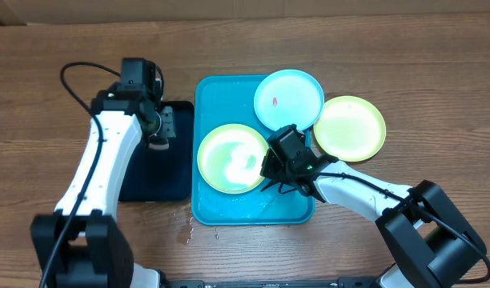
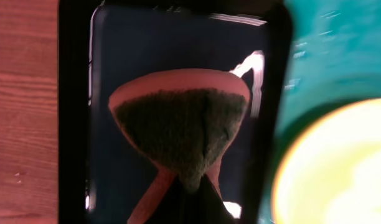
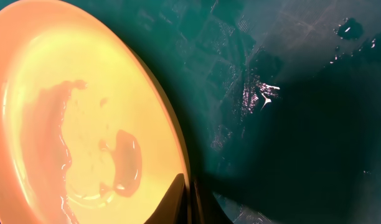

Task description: Clean dirty plates on tray and stack at the side

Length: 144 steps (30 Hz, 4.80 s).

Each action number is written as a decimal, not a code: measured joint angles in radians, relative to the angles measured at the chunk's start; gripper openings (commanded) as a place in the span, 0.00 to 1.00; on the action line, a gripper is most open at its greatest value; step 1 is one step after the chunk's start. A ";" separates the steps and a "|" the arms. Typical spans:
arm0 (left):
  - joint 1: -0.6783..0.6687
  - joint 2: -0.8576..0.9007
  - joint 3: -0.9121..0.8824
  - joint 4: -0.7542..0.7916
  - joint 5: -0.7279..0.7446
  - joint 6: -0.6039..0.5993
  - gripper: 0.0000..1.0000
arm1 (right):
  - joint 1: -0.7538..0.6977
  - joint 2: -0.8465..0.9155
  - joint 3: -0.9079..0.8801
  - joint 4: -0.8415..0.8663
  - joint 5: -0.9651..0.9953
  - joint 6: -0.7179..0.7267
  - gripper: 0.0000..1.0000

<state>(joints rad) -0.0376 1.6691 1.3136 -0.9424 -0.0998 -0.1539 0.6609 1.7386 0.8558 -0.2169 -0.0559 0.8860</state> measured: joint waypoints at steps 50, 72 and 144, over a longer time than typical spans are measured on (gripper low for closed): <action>0.000 -0.663 0.149 0.010 0.157 -0.137 1.00 | 0.001 0.014 0.000 0.095 0.120 -0.002 0.28; 0.000 -0.709 0.150 -0.159 0.157 -0.136 1.00 | 0.003 0.032 0.069 -0.036 0.137 -0.122 0.04; 0.000 -0.945 0.151 -0.397 0.306 -0.099 1.00 | 0.309 0.004 0.350 0.948 0.537 -1.363 0.04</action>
<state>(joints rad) -0.0376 0.7246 1.4651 -1.3392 0.2062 -0.2531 0.9703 1.7428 1.2060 0.7307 0.4808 -0.4767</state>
